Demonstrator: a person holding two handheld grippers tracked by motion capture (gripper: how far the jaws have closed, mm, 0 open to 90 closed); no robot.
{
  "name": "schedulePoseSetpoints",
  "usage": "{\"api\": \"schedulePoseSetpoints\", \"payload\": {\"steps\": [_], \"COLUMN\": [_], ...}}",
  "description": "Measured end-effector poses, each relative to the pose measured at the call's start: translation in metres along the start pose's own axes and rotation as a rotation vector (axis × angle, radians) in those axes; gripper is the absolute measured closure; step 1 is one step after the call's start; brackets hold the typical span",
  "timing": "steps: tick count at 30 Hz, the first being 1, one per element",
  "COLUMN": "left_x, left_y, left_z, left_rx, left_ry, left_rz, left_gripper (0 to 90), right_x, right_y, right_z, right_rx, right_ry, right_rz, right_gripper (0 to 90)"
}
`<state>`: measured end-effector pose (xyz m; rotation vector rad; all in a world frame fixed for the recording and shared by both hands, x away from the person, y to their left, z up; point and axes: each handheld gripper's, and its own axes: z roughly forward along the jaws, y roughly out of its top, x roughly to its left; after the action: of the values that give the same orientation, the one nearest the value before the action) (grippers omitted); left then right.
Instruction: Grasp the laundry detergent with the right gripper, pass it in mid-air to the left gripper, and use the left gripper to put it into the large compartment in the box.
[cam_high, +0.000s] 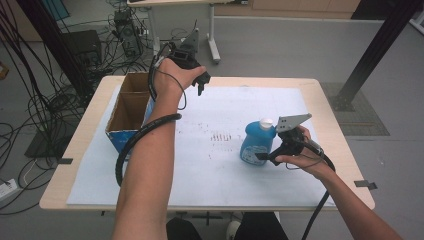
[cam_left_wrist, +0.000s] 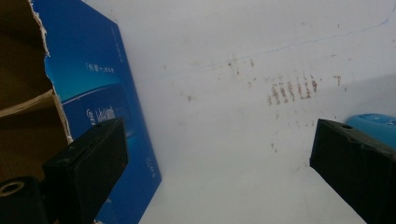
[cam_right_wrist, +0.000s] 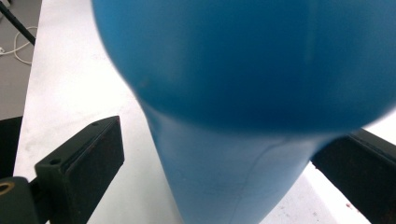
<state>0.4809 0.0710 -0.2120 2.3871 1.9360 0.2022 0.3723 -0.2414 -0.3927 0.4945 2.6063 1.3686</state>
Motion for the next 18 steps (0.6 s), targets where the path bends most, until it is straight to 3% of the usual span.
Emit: {"api": "schedulePoseSetpoints", "payload": {"steps": [18], "left_x": [-0.0014], "left_y": [0.0013], "left_z": [-0.0028], "left_rx": [-0.006], "left_ry": [-0.002], "left_rz": [0.002], "left_gripper": [4.9], "right_x": [0.0005], "right_y": [0.0005], "right_z": [0.0003], "right_rx": [-0.011], "right_ry": [-0.003], "right_rz": [-0.004], "right_gripper": [2.6]}}
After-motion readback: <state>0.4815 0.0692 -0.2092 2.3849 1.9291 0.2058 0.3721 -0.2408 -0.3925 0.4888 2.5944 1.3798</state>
